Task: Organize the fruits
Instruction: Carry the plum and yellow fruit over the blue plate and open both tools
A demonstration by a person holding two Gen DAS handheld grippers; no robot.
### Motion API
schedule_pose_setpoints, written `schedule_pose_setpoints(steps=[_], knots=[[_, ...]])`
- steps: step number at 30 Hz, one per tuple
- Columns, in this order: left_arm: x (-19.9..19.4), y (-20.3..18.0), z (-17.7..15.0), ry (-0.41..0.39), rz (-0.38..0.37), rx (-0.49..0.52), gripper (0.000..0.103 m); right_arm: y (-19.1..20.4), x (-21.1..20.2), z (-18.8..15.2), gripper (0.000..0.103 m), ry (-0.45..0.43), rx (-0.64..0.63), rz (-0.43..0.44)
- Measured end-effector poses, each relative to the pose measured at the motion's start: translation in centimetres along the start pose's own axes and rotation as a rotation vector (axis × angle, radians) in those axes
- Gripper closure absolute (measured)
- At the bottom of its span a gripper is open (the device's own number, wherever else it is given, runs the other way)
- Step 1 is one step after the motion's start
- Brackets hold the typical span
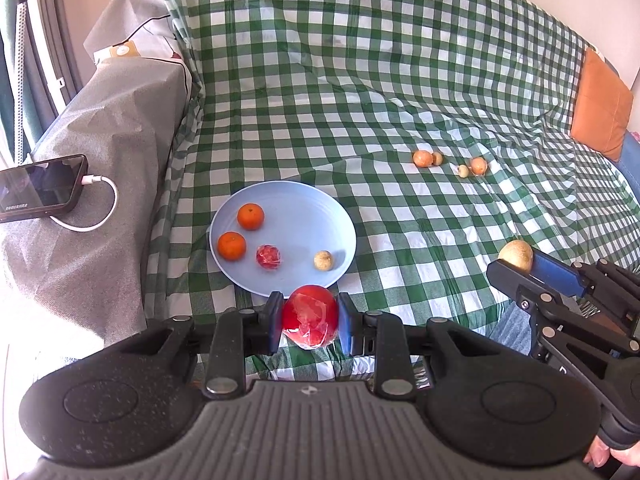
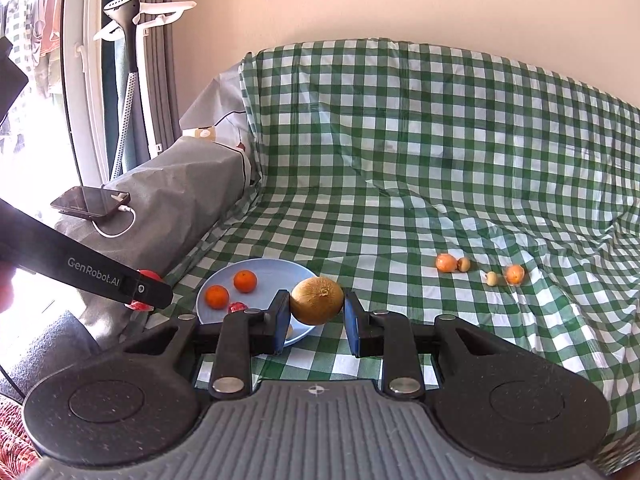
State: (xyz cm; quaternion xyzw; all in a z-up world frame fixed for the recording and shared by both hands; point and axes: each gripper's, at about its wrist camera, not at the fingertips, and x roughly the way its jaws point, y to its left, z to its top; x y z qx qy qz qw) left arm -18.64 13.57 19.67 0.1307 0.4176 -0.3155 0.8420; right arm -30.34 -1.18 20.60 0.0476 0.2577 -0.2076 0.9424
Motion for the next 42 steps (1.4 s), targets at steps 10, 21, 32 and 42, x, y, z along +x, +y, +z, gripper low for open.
schedule_pose_setpoints(steps=[10,21,32,42], knots=[[1.0,0.6,0.6,0.018,0.008,-0.015,0.072,0.0,1.2,-0.2,0.073,0.031,0.002,0.01],[2.6,1.2,2.2,0.026,0.007,-0.033,0.072,0.3,2.6,0.0,0.073,0.07,-0.025,0.018],[3.9,1.9,5.0,0.001,-0.011,-0.053,0.072,0.8,4.1,2.2,0.073,0.113,-0.048,0.012],[5.0,3.7,4.5,0.015,0.01,-0.119,0.072,1.2,6.8,2.9,0.073,0.109,-0.026,0.022]])
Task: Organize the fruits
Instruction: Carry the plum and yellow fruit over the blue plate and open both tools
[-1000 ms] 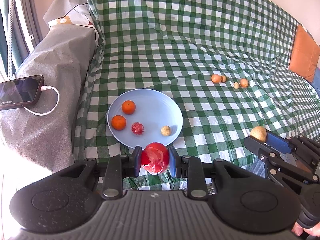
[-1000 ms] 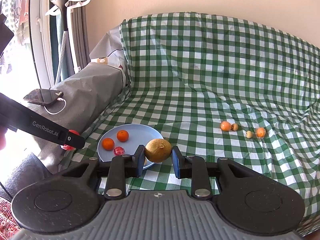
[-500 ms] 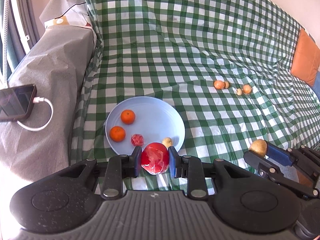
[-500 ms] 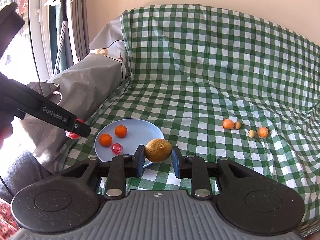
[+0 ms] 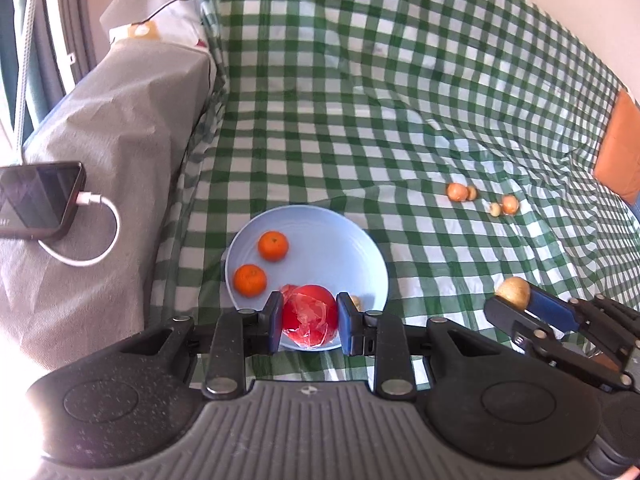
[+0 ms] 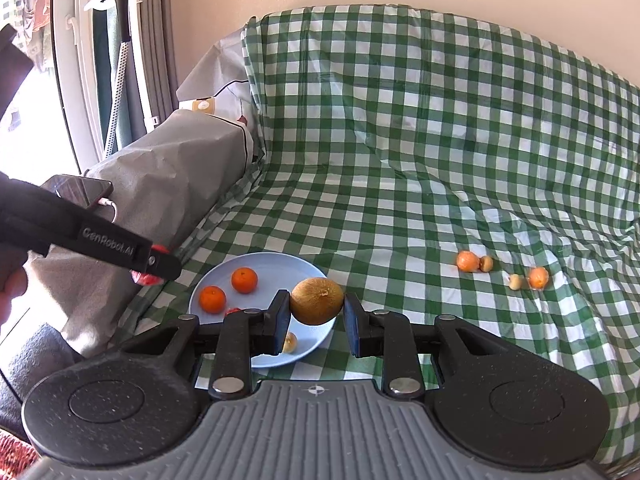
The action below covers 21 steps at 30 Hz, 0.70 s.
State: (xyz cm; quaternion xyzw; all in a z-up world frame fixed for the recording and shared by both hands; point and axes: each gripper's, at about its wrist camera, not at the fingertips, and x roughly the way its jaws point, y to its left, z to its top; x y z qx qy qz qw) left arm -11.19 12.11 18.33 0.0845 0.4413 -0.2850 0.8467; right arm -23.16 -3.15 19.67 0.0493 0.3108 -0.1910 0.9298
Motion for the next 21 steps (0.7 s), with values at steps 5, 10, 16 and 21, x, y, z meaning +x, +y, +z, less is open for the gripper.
schedule_pose_setpoints(steps=[5,10,16,21], knots=[[2.2,0.3,0.0,0.029,0.028,0.028,0.072,0.1,3.1,-0.5,0.073,0.044,-0.006,0.027],[6.1,0.6,1.0,0.081,0.041,0.043,0.072,0.4,6.6,-1.1,0.073,0.093,-0.033,0.043],[11.0,0.5,2.5,0.116,0.08,0.088,0.072,0.4,11.7,-2.2,0.073,0.167,-0.042,0.042],[14.5,0.5,3.4,0.156,0.093,0.106,0.072,0.5,15.5,-2.7,0.073,0.22,-0.045,0.047]])
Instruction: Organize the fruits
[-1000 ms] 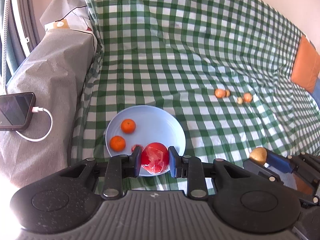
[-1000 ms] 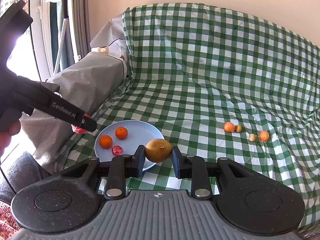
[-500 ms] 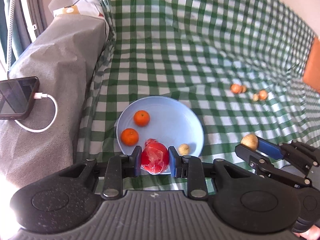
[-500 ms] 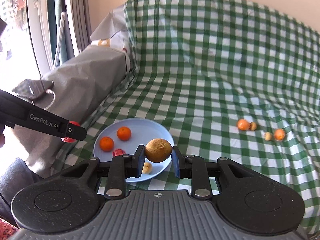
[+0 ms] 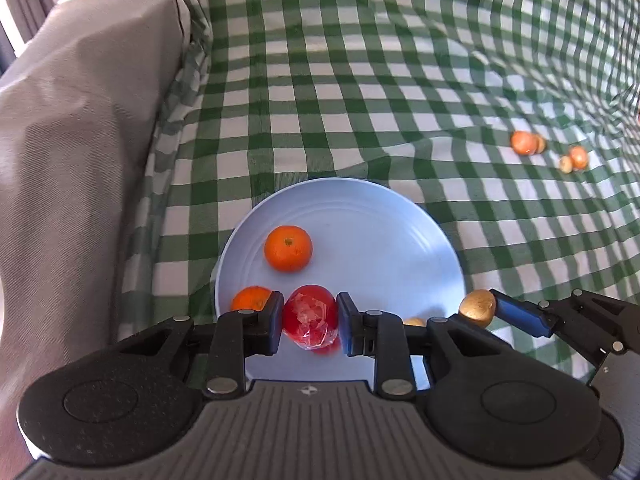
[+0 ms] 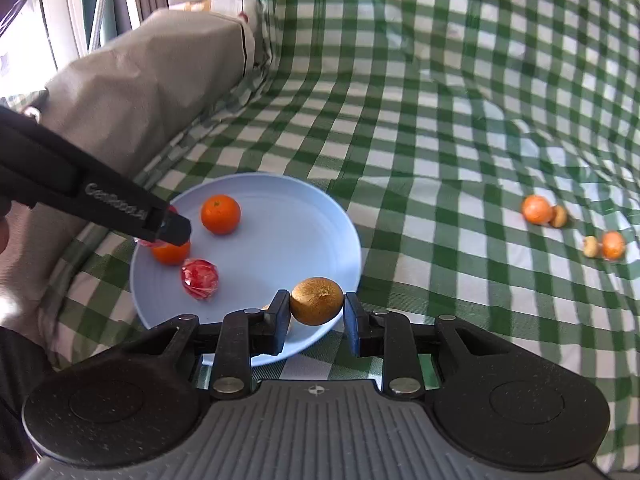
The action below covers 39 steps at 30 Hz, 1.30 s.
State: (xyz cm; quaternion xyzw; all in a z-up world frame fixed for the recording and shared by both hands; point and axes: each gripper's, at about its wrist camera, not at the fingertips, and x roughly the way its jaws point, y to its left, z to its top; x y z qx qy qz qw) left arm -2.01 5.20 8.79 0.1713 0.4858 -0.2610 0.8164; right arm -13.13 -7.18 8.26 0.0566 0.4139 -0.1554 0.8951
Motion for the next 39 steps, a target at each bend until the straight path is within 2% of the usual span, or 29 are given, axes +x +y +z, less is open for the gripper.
schedule_pose_setpoints(steps=[3,4,5,6,7,8,9,13,16,19,26,39], knots=[[1.5,0.0,0.7,0.019,0.005,0.008,0.07,0.0,1.6,0.2,0.073,0.028,-0.009,0.013],[1.7,-0.1,0.9,0.023,0.008,0.01,0.058,0.1,2.1,0.3,0.073,0.038,-0.011,0.016],[1.7,-0.1,1.1,0.023,0.008,0.011,0.032,0.0,2.5,0.5,0.072,0.049,-0.011,0.022],[1.6,0.0,1.2,0.016,0.013,0.006,0.017,0.0,2.7,0.6,0.066,0.059,-0.005,0.033],[1.1,0.1,1.2,0.002,0.026,-0.006,0.0,-0.1,2.7,0.8,0.048,0.069,0.003,0.04],[0.4,0.3,1.1,-0.022,0.041,-0.02,0.0,-0.1,2.5,0.9,0.039,0.07,0.016,0.04],[-0.2,0.4,1.0,-0.032,0.043,-0.023,0.0,-0.3,2.1,1.0,0.026,0.061,0.028,0.036],[-1.9,0.5,-0.1,0.032,0.054,-0.021,0.0,-0.2,-0.8,0.4,0.014,0.044,0.039,0.031],[-3.6,0.4,-1.7,0.074,0.082,-0.018,0.0,0.0,-2.8,-0.4,0.011,0.046,0.05,0.033],[-5.5,0.2,-3.4,0.076,0.11,-0.007,0.0,0.3,-5.3,-1.5,0.009,0.031,0.07,0.027],[-9.4,-0.3,-7.1,0.042,0.139,-0.005,0.0,1.1,-10.7,-2.9,0.005,-0.092,0.04,-0.009],[-14.1,-1.9,-10.4,-0.07,0.157,0.006,0.0,1.6,-16.5,-4.6,0.004,-0.22,0.045,-0.056]])
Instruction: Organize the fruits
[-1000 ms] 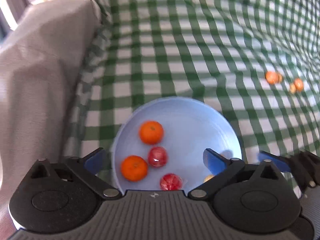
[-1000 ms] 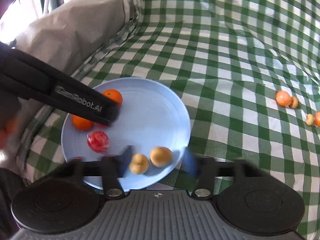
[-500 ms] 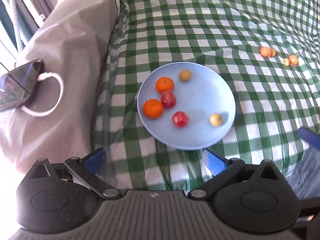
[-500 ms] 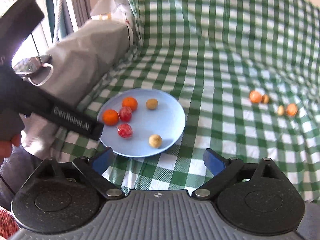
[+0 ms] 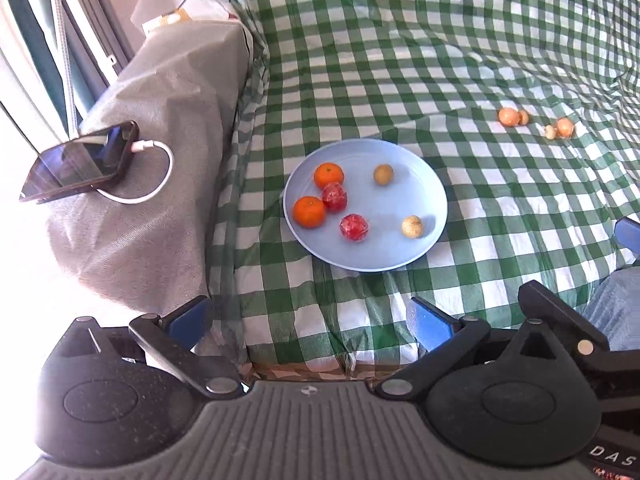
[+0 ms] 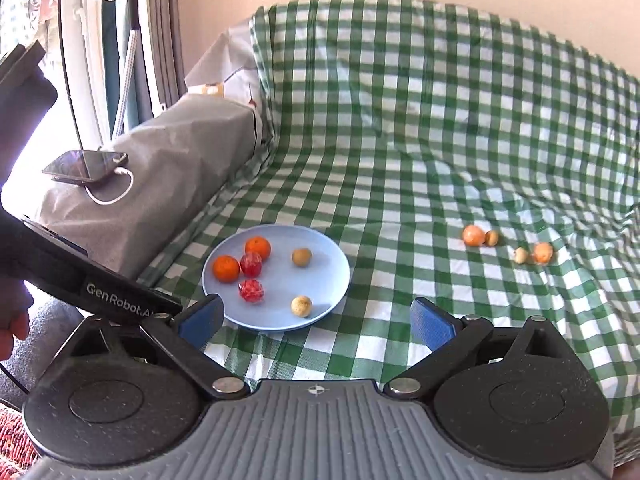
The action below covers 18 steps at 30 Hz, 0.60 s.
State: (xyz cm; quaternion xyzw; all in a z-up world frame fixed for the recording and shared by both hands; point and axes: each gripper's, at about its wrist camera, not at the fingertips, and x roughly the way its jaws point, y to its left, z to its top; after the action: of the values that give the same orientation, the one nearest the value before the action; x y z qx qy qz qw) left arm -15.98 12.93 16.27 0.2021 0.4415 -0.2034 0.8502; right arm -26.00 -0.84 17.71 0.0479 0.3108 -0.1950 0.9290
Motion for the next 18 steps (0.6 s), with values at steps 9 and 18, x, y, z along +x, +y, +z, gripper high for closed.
schedule_pose_setpoints(steps=[9,18], knots=[[-2.6,0.0,-1.2,-0.062,0.001,-0.005,0.0,0.6,-3.5,-0.1,0.003,-0.068,-0.021,-0.027],[-3.2,-0.2,-1.5,-0.078,0.009,-0.003,0.0,1.2,-4.4,-0.2,0.002,-0.092,-0.054,-0.022]])
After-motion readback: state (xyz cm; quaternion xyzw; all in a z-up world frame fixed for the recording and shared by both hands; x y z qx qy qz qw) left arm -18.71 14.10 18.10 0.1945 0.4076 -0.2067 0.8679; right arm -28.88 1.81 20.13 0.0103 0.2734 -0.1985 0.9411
